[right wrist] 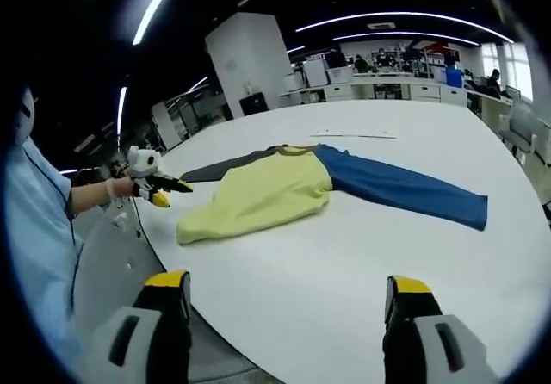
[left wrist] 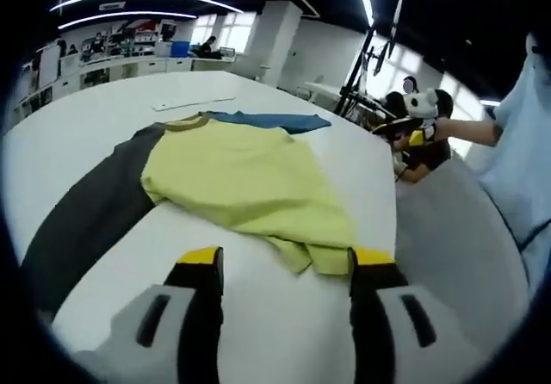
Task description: Fold the garment on the visible template until the final outline fits inside the template.
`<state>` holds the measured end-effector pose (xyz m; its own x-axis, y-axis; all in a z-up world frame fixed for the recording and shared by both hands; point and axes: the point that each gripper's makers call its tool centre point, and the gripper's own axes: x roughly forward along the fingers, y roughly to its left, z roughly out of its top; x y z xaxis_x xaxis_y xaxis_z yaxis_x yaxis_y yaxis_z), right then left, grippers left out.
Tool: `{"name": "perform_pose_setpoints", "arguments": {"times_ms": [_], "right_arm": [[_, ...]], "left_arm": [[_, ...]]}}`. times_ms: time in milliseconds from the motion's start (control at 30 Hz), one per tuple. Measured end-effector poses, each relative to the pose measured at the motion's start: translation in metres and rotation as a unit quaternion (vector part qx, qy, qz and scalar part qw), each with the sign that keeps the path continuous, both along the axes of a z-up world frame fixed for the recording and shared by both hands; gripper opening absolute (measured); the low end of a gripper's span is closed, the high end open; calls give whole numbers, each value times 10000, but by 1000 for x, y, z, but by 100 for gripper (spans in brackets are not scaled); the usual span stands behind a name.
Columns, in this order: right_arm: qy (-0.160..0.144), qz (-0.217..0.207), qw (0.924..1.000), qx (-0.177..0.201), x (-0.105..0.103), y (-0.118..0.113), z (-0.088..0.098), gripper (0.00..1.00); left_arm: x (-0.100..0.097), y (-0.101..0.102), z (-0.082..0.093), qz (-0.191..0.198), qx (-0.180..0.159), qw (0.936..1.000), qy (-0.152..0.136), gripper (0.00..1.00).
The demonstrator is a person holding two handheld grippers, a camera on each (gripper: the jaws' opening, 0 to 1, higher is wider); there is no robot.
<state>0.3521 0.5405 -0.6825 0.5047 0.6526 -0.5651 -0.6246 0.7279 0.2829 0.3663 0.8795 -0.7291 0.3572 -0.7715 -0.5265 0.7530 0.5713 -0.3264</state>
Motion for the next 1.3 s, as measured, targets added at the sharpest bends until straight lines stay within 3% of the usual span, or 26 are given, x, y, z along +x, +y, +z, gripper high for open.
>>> {"name": "perform_pose_setpoints", "arguments": {"times_ms": [167, 300, 633, 733, 1200, 1300], "right_arm": [[56, 12, 10000, 20, -3, 1, -3, 94], [69, 16, 10000, 4, -4, -1, -4, 94], [78, -32, 10000, -17, -3, -4, -3, 94], [94, -32, 9999, -20, -4, -3, -4, 94], [181, 299, 9994, -49, -4, 24, -15, 91], [107, 620, 9975, -336, -4, 31, -21, 86]], "left_arm": [[-4, -11, -19, 135, -10, 9990, 418, 34], [-1, -12, -29, 296, 113, 9977, 607, 26], [-6, -24, -34, 207, 16, 9969, 753, 13], [-5, -23, -36, 314, 8, 9962, 810, 2], [-14, 3, -5, 848, -277, 9939, 653, 0], [-17, 11, -3, 1000, -281, 9925, 640, 0]]}}
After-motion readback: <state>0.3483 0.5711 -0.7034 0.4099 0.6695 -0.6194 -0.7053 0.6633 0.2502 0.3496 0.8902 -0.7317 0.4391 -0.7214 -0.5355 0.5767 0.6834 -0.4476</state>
